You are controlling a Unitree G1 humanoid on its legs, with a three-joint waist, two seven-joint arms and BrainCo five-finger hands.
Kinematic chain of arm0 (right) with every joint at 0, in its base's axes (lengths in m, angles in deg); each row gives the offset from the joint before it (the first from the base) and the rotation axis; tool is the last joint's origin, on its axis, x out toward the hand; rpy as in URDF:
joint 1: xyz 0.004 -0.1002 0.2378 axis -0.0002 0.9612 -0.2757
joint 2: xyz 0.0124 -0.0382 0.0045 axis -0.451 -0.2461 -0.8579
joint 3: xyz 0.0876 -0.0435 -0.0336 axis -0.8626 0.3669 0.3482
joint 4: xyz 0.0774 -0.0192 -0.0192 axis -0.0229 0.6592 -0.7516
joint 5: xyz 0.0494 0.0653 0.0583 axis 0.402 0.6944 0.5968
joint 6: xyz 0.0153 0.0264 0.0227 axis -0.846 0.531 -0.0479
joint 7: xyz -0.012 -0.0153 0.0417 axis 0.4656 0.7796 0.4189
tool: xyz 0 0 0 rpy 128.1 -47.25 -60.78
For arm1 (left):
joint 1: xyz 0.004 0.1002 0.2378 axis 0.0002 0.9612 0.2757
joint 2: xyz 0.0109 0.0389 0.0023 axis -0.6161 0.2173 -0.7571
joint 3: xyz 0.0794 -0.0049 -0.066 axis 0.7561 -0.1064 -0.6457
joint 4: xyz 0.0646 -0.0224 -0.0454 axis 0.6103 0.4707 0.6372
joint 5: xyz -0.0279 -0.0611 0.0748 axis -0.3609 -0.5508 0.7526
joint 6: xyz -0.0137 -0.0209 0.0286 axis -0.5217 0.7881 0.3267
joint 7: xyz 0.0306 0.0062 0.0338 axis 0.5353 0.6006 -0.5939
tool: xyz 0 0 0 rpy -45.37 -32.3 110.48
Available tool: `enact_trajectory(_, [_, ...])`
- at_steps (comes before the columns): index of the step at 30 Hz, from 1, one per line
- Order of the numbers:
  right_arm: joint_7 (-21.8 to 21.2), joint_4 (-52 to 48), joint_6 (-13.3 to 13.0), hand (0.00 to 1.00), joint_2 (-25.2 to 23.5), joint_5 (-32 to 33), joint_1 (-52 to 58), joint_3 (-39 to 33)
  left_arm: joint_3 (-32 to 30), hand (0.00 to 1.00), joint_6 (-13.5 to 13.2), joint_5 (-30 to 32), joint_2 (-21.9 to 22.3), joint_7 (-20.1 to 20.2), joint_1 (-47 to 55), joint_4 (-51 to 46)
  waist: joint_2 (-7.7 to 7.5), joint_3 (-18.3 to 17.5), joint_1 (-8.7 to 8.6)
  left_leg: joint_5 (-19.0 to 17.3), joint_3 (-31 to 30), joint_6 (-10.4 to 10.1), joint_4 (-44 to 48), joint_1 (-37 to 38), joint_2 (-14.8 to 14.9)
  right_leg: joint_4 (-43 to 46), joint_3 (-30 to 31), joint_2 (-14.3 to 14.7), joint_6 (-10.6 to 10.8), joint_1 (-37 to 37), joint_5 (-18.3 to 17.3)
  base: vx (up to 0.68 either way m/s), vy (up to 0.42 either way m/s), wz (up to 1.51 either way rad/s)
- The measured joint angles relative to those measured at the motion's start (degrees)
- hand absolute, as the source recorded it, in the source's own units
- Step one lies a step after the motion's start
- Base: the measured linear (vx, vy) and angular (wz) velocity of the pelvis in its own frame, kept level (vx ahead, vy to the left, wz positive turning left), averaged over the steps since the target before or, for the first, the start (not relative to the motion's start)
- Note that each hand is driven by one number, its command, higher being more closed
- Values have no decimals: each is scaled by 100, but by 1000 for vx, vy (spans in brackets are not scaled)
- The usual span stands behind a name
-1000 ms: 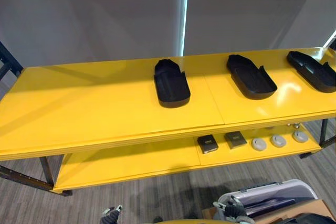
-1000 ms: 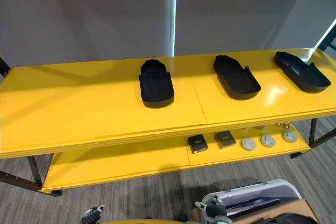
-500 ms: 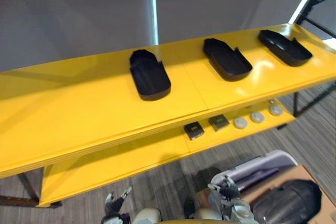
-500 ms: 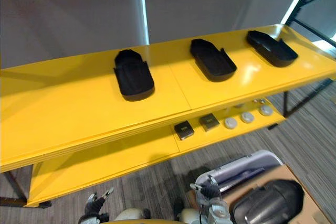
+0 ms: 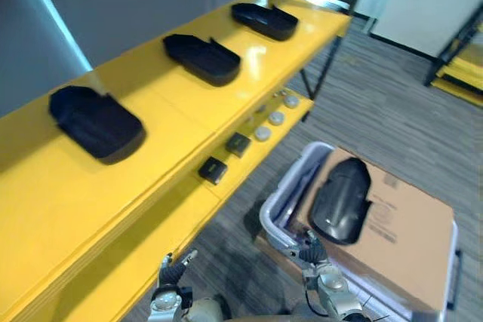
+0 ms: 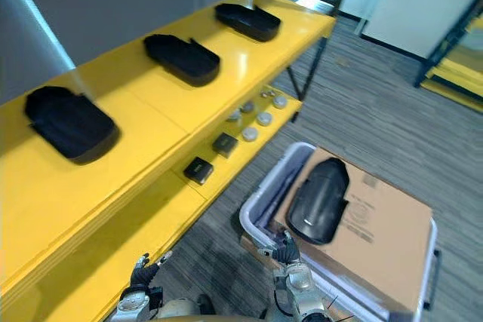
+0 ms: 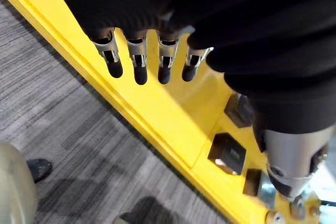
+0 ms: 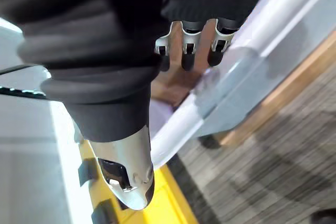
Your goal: Walk over and take plastic housings, then place them on the shelf
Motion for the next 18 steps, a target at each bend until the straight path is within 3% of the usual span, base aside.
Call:
enact_trajectory(2, [2,132,6,0,139,1,-56,-4,102,0,31,-7,82,12,-69,189,195,70,-39,251,-336,-137,-72,-5,107,-574,148,303,-143,214,419,-37,-213,-66])
enact_trajectory(4, [-11,128,8,0,244,2,65,-3,181,0,30,-30,168,11,-46,205,311,47,-44,252,-443,-177,68,13,316,-772,349,494,-266,288,530,-27,-204,-58])
enact_trajectory(7, [2,137,7,0,336,13,143,-9,308,0,39,-29,199,11,-81,215,327,150,-19,227,-454,-217,644,-52,638,-837,657,717,-374,330,595,-87,-147,-57])
enact_trajectory(9, [6,121,-44,0,367,32,126,-6,312,0,41,-32,239,15,-50,208,400,220,-14,214,-957,-224,1134,-209,717,-862,1071,839,-478,357,670,-13,-60,-91])
enact_trajectory(10, [9,105,-72,0,375,49,97,-9,313,0,41,-37,246,15,-44,211,366,267,-19,130,-1203,-334,1126,-253,654,-866,1198,843,-486,336,687,-3,20,-99])
enact_trajectory(11, [14,86,-108,0,382,55,63,-18,317,0,43,-50,261,14,-49,213,397,288,-17,10,-1842,-489,932,-223,371,-872,1459,828,-468,285,729,-16,54,-82])
enact_trajectory(14, [26,71,-153,0,369,56,3,-27,396,0,44,-146,265,9,-52,213,522,329,-17,24,-2810,-553,82,-147,-69,-926,1962,856,-355,206,834,-27,129,-100])
enact_trajectory(15, [32,66,-185,0,384,56,2,-35,455,0,43,-164,261,9,-48,214,590,337,-14,101,-2854,-531,-45,-108,-47,-956,2052,916,-314,207,834,-19,202,-90])
enact_trajectory(18, [132,70,-176,0,258,97,47,-69,515,0,43,-202,106,7,-74,238,418,323,-13,-65,-2449,-348,1,3,-142,-1151,2417,779,-102,237,910,38,248,-59])
